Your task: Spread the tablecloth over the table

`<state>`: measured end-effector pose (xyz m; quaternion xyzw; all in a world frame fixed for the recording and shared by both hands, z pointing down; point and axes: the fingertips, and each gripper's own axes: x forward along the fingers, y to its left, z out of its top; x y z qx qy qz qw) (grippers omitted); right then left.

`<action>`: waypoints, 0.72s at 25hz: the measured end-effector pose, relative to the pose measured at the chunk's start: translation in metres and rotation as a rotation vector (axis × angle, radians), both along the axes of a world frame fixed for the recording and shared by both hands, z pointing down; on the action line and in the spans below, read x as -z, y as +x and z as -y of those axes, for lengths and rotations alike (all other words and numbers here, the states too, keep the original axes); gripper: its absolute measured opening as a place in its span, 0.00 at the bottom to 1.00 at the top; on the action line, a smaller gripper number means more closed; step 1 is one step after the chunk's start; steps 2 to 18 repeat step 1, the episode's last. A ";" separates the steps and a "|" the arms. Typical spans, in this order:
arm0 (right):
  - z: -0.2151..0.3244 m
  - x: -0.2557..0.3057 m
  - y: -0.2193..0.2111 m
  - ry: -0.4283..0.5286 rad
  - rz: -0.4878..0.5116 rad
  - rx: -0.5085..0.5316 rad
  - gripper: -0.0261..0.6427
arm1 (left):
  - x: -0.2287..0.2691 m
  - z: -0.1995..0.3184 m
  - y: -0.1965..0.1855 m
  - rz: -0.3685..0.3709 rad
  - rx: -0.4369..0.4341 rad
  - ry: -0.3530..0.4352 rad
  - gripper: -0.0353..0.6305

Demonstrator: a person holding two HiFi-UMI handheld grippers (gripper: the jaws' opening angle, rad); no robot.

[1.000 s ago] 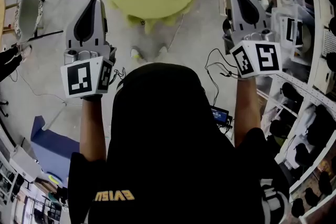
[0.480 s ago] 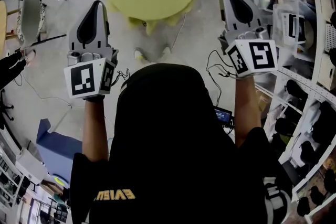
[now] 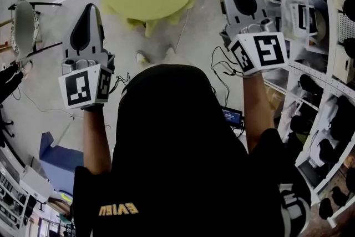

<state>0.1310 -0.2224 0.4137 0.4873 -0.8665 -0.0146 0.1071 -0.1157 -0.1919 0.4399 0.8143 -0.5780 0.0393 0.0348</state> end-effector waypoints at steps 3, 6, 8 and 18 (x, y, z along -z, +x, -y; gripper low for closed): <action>-0.001 0.000 0.002 -0.001 0.002 -0.006 0.04 | 0.001 0.000 0.003 -0.005 -0.004 -0.001 0.08; -0.001 0.000 0.002 -0.001 0.002 -0.006 0.04 | 0.001 0.000 0.003 -0.005 -0.004 -0.001 0.08; -0.001 0.000 0.002 -0.001 0.002 -0.006 0.04 | 0.001 0.000 0.003 -0.005 -0.004 -0.001 0.08; -0.001 0.000 0.002 -0.001 0.002 -0.006 0.04 | 0.001 0.000 0.003 -0.005 -0.004 -0.001 0.08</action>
